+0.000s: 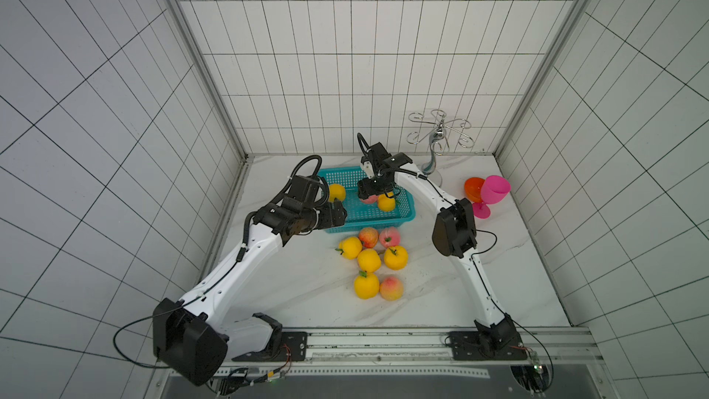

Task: Put the peaches into the basket
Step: Place the peach in the basket.

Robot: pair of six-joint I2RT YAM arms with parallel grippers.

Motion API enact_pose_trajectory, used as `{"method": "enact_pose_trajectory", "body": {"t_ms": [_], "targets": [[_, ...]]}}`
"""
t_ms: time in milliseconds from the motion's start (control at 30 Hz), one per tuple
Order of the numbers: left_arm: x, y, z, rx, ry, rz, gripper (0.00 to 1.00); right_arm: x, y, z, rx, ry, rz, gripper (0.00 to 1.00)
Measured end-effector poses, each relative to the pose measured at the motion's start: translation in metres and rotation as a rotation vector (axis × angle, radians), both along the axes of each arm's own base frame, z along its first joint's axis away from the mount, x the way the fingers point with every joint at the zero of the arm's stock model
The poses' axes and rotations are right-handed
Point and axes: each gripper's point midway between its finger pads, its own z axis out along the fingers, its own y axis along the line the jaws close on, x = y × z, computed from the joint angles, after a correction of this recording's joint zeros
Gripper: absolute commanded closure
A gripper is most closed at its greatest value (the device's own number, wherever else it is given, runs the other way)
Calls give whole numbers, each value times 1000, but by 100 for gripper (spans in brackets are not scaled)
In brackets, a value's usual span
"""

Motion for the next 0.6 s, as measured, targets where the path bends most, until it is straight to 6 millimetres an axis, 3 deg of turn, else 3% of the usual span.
{"method": "enact_pose_trajectory", "body": {"t_ms": [600], "targets": [[1, 0, -1, -7, 6, 11, 4, 1, 1, -10, -16, 0, 26, 27]]}}
